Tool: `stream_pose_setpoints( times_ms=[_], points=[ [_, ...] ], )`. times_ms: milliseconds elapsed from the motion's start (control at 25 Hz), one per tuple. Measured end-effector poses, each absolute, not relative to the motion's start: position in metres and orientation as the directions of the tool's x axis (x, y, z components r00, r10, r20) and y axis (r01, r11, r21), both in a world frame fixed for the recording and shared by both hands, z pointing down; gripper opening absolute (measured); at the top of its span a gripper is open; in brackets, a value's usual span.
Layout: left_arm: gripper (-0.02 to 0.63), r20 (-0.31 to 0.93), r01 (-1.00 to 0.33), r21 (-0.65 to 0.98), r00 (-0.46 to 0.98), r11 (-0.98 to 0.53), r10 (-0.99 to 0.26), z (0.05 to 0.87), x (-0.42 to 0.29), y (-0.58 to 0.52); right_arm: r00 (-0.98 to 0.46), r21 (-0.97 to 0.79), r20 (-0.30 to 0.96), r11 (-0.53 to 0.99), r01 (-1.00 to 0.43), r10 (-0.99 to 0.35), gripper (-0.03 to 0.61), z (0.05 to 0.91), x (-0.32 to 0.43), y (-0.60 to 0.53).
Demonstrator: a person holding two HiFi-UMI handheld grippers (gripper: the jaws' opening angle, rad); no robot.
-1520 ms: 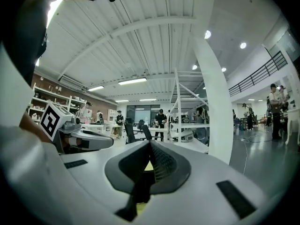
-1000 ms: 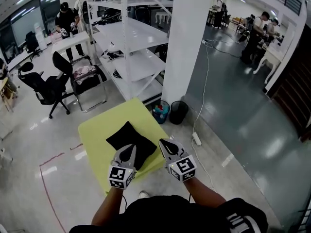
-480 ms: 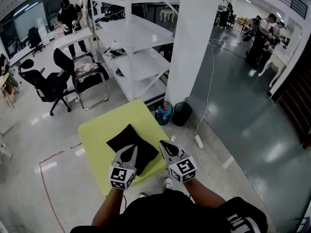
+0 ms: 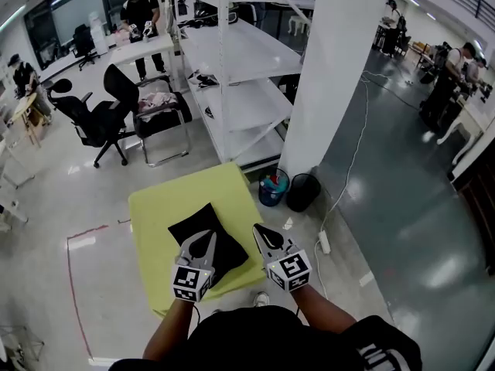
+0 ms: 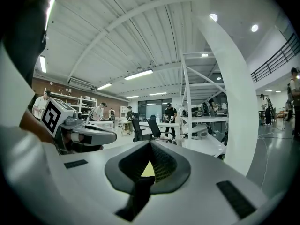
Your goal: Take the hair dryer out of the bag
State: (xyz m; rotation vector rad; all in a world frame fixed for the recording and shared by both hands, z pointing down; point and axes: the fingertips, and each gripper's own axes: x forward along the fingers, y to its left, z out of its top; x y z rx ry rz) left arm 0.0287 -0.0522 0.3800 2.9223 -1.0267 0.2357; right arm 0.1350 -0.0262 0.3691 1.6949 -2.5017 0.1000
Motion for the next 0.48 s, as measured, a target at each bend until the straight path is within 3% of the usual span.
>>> stream_pose_setpoints(
  times_ms=[480],
  points=[
    [0.006,0.272,-0.773,0.0,0.611,-0.635,-0.744,0.43,0.016,-0.047,-0.551,-0.139,0.181,0.534,-0.834,-0.815,0.006,0.415,0.137,-0.054]
  ],
)
